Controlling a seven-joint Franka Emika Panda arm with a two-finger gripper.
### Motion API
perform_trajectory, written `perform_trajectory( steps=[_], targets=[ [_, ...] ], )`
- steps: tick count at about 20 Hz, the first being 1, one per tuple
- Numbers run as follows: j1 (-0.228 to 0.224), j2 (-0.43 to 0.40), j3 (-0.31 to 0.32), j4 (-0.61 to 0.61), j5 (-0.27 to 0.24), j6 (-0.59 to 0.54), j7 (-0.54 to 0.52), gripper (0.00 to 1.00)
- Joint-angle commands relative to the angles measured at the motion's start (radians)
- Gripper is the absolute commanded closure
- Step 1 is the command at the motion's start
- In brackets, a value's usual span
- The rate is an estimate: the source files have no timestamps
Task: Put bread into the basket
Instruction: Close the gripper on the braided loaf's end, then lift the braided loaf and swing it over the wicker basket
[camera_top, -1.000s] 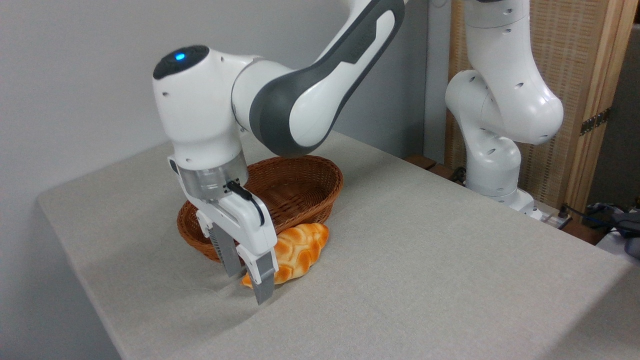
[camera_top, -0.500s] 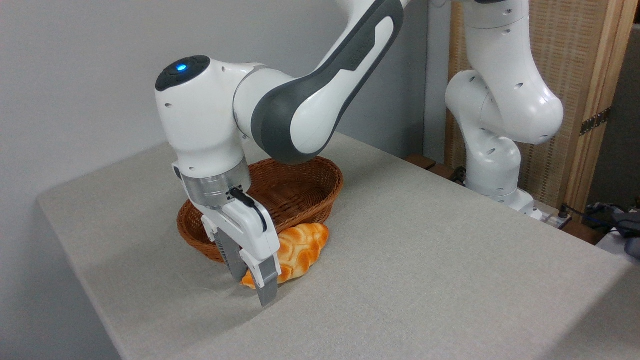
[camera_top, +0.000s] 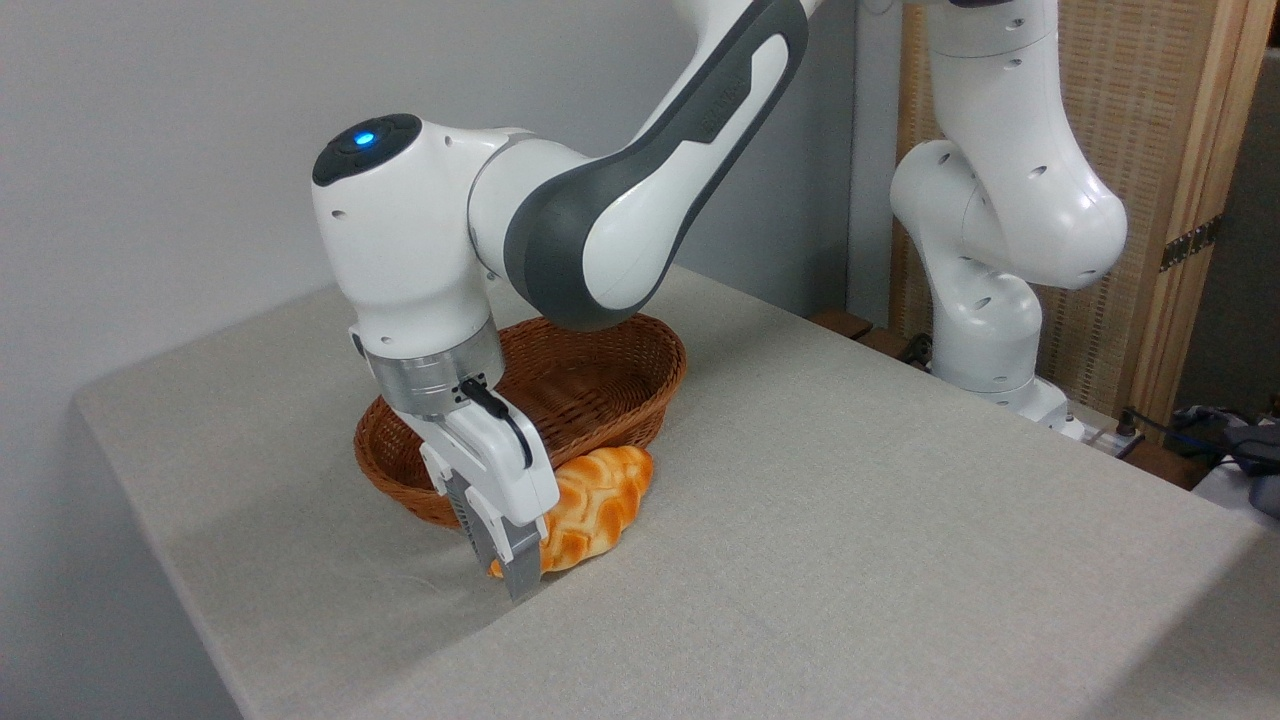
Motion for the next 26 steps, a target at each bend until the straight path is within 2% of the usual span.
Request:
perform_trajectory(
  steps=[1,14,20,24,26],
  targets=[
    [0.002,-0.009,0.003,-0.008,-0.008,-0.008,0.023,1.00],
    [0.002,-0.014,0.004,-0.006,-0.008,-0.008,0.034,1.00],
    [0.005,-0.043,0.023,0.006,-0.014,-0.008,0.039,1.00],
    [0.007,-0.074,0.063,0.028,-0.065,-0.009,0.059,1.00],
    [0.005,-0.077,0.069,0.037,-0.073,-0.009,0.063,1.00]
  ],
)
